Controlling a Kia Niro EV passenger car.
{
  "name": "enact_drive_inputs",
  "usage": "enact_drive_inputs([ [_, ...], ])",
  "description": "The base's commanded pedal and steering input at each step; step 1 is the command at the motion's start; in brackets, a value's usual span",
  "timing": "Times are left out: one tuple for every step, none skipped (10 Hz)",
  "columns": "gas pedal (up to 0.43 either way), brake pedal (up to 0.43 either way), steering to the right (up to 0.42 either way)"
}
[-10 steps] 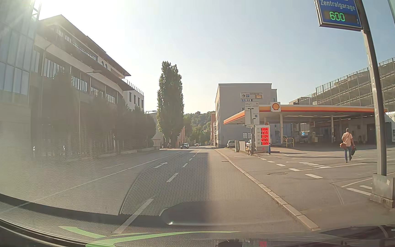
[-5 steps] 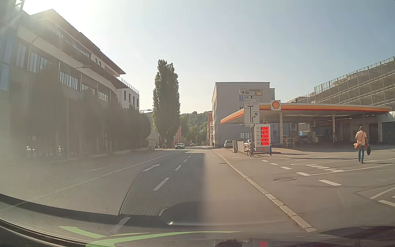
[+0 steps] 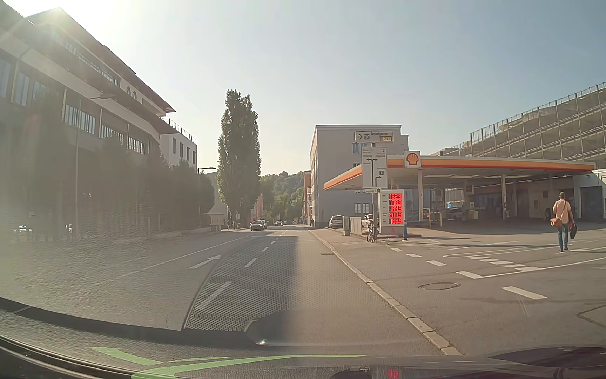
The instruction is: Follow the waypoints while adhering to traffic rules and regulations
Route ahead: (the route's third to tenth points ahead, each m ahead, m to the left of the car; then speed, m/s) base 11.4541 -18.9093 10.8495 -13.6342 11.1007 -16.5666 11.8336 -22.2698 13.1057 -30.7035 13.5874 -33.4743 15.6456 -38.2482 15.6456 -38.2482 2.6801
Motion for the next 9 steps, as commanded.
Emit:
enact_drive_inputs([
  [0.0, 0.14, 0.16],
  [0.0, 0.11, 0.177],
  [0.0, 0.091, 0.199],
  [0.0, 0.012, 0.224],
  [0.0, 0.0, 0.253],
  [0.0, 0.0, 0.277],
  [0.0, 0.0, 0.305],
  [0.0, 0.0, 0.331],
  [0.0, 0.0, 0.364],
])
